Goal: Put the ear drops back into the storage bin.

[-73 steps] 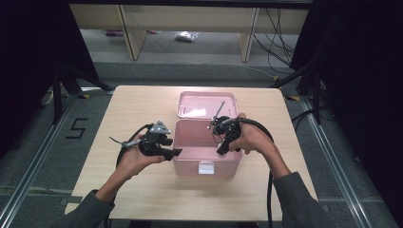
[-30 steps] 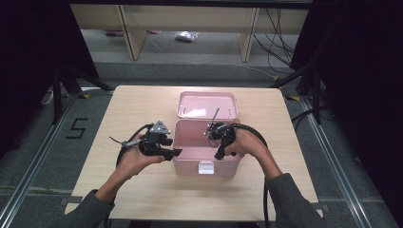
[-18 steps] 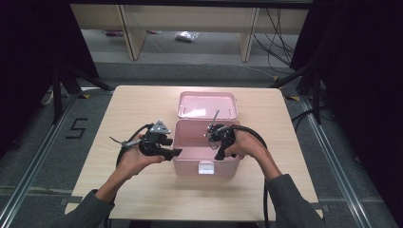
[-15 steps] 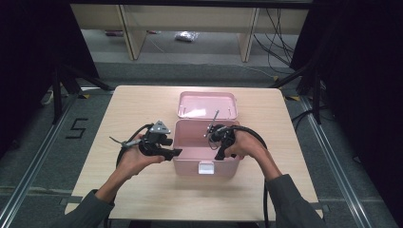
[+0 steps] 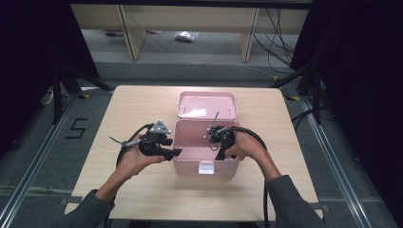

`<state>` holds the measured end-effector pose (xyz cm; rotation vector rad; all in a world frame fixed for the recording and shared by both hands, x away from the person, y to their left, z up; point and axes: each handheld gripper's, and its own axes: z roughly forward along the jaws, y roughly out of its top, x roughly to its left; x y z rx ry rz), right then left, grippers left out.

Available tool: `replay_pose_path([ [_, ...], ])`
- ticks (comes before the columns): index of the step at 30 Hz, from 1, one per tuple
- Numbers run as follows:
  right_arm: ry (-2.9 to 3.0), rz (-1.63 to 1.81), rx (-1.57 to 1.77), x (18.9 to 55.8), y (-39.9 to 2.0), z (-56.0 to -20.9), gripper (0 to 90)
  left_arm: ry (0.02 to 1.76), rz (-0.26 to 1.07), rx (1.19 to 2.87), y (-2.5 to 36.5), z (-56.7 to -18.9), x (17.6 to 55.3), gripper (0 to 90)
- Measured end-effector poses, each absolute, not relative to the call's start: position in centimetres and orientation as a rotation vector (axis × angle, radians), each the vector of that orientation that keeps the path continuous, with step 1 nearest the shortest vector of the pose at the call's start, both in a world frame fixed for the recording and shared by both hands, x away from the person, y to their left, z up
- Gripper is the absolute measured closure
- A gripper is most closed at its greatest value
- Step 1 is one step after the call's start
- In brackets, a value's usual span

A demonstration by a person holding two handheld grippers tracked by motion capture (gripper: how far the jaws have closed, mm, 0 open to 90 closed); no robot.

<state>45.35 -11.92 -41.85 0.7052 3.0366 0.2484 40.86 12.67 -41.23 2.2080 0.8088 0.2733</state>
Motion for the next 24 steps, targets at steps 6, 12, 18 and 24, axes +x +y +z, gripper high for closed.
replay_pose_path([
  [6, 3.055, 0.238, 0.705, 45.5, -12.0, -42.3, 60.5, 0.809, 0.272, 2.206, 12.7, -41.2, 40.9, 46.8],
  [12, 3.054, 0.237, 0.66, 45.7, -12.0, -42.7, 60.5, 0.809, 0.272, 2.206, 12.7, -41.2, 40.9, 46.8],
  [18, 3.062, 0.224, 0.67, 45.7, -12.1, -42.9, 60.4, 0.81, 0.273, 2.206, 12.7, -41.2, 40.9, 46.7],
  [24, 3.065, 0.218, 0.704, 45.6, -12.1, -42.9, 60.4, 0.81, 0.272, 2.207, 12.7, -41.2, 40.9, 46.7],
])
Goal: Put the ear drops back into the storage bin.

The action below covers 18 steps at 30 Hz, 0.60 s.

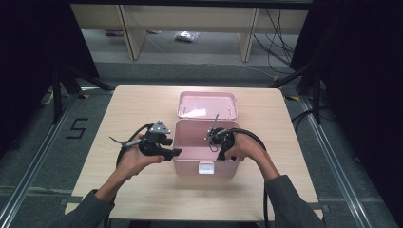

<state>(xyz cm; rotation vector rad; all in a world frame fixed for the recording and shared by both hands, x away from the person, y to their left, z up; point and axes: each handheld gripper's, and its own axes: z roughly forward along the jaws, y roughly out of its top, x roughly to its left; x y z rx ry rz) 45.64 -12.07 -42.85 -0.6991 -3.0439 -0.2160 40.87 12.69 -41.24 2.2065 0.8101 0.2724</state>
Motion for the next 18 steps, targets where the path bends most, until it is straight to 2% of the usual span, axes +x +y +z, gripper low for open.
replay_pose_path([
  [18, -3.092, -0.384, -0.661, 45.0, -13.1, -39.6, 54.7, 0.819, 0.275, 2.199, 12.6, -41.3, 40.8, 46.5],
])
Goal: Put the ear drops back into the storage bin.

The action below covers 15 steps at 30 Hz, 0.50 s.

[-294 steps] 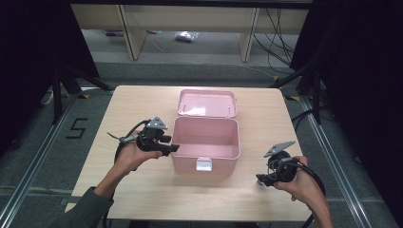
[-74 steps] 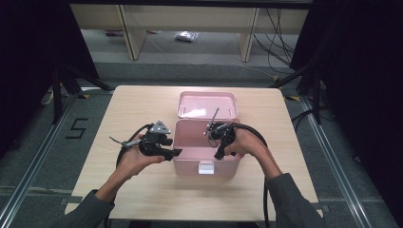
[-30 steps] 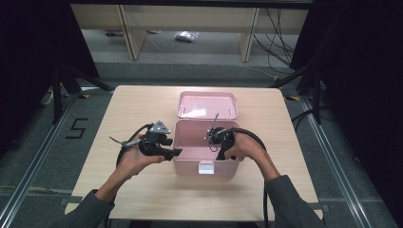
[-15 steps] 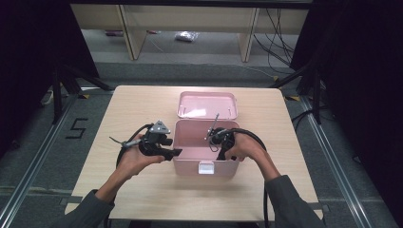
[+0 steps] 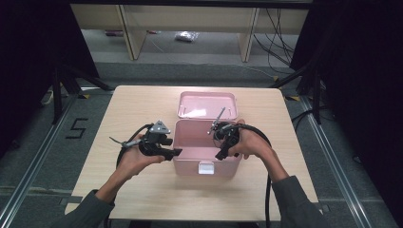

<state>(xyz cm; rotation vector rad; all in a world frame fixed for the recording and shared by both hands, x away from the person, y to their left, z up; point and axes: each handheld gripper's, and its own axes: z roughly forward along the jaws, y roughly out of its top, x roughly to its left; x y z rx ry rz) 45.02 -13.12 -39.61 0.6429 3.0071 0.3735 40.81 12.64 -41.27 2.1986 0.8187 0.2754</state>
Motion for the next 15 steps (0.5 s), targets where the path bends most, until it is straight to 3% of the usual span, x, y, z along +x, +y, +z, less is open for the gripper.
replay_pose_path([
  [10, 2.928, 0.634, 0.761, 44.8, -14.5, -37.0, 44.2, 0.812, 0.276, 2.202, 12.7, -41.3, 40.9, 46.4],
  [15, 2.852, 0.719, 0.837, 45.2, -15.6, -36.1, 44.5, 0.812, 0.273, 2.202, 12.7, -41.3, 40.9, 46.4],
])
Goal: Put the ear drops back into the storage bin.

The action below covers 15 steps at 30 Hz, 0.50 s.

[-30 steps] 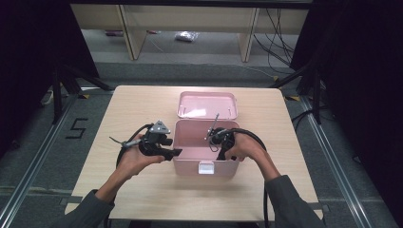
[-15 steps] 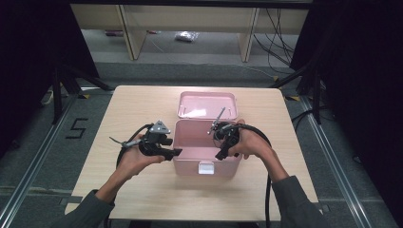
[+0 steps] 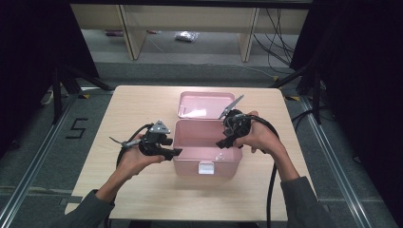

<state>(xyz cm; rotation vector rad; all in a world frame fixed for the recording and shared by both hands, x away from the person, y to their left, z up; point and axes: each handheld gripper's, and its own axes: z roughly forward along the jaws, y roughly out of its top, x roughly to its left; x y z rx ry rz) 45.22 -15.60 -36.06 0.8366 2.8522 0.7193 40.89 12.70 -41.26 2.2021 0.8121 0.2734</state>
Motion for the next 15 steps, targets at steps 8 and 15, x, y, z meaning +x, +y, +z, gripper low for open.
replay_pose_path([
  [8, 2.727, 0.816, 0.964, 46.5, -17.6, -36.0, 45.3, 0.812, 0.274, 2.202, 12.7, -41.3, 40.9, 46.4],
  [15, 2.604, 0.888, 1.087, 47.2, -19.1, -35.5, 46.2, 0.815, 0.274, 2.201, 12.7, -41.3, 40.9, 46.4],
])
